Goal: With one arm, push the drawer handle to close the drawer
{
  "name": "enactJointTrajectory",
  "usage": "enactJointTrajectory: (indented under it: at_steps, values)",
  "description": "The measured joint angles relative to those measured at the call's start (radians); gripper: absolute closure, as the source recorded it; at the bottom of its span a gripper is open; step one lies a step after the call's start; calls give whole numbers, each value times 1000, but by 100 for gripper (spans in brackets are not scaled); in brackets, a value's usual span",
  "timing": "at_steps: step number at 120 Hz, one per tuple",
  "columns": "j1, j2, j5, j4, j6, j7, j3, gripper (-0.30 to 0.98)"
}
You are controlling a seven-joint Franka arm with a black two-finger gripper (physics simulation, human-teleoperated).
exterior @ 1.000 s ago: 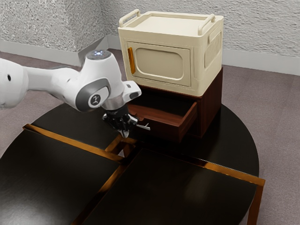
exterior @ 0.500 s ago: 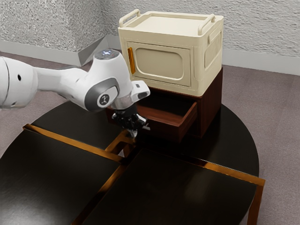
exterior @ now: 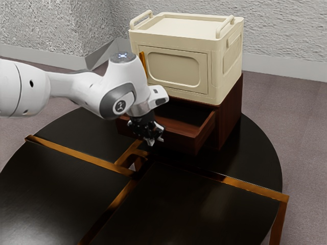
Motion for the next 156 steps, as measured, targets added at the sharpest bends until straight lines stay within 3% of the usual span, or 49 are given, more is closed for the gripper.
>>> enactJointTrajectory:
  at_steps: [156]
  values:
    - [92,260,4,367,-87,36,-48,79]
